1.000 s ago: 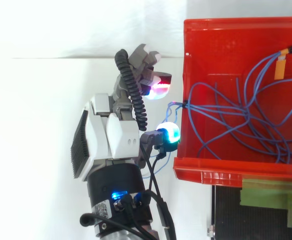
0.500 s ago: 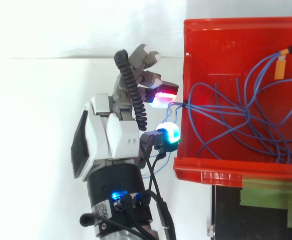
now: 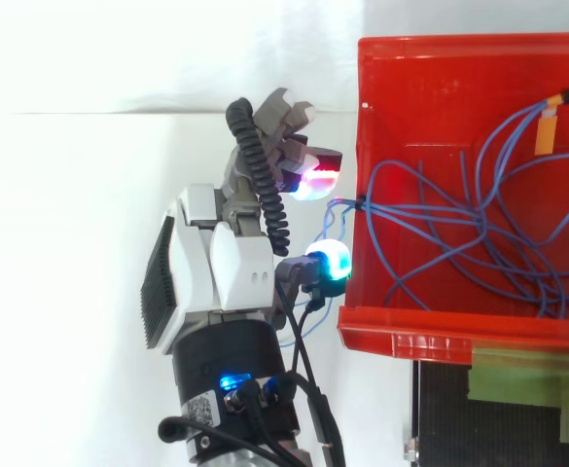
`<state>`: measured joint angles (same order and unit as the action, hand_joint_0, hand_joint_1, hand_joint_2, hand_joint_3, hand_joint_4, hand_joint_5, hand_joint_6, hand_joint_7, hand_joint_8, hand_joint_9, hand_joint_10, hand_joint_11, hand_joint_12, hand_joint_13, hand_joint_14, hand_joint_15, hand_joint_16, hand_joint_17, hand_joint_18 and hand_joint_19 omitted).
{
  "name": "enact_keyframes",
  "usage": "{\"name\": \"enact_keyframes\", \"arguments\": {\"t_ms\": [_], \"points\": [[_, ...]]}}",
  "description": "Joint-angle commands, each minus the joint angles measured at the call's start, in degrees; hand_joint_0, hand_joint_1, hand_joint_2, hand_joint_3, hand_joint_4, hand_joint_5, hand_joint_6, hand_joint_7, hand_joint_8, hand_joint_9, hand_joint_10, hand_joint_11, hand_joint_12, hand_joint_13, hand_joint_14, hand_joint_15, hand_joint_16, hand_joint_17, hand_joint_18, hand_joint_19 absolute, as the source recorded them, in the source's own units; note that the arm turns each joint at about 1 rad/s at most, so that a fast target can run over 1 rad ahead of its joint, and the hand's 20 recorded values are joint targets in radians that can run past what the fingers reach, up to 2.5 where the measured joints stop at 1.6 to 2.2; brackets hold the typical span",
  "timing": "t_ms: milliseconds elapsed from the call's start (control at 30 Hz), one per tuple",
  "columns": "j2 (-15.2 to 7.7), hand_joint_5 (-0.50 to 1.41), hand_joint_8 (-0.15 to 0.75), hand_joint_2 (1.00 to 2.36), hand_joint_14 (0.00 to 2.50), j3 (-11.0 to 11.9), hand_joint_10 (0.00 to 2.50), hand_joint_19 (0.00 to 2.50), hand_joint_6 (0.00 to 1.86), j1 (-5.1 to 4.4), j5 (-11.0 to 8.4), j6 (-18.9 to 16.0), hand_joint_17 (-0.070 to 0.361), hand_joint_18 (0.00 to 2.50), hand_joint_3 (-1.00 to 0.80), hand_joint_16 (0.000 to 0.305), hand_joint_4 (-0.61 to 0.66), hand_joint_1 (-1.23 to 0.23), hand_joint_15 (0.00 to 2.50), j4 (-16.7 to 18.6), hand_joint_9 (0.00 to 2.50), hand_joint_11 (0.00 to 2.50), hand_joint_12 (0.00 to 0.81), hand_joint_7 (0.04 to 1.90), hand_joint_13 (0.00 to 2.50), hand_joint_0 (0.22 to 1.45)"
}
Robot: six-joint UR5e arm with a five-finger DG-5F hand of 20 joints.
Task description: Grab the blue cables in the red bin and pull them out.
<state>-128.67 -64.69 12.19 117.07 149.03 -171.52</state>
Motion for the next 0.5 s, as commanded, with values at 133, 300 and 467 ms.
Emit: {"name": "enact_keyframes", "arguments": {"t_ms": [133, 300, 467], "points": [[0.00, 0.76, 0.255, 1.00, 0.02, 0.00, 0.02, 0.39, 0.00, 0.20, 0.00, 1.22, 0.106, 0.40, -1.00, 0.047, 0.06, -1.02, 0.55, 0.04, 0.76, 1.17, 0.364, 0.75, 0.59, 0.72], [0.00, 0.77, 0.255, 1.00, 0.02, 0.00, 0.02, 0.39, 0.00, 0.29, 0.09, 1.83, 0.106, 0.41, -1.00, 0.047, 0.06, -1.03, 0.56, 0.48, 0.76, 1.17, 0.365, 0.77, 0.59, 0.72], [0.00, 0.78, 0.254, 1.00, 0.02, 0.00, 0.02, 0.39, 0.00, 0.29, 0.00, 2.54, 0.106, 0.41, -1.00, 0.047, 0.06, -1.02, 0.55, 0.57, 0.77, 1.16, 0.363, 0.79, 0.59, 0.72]]}}
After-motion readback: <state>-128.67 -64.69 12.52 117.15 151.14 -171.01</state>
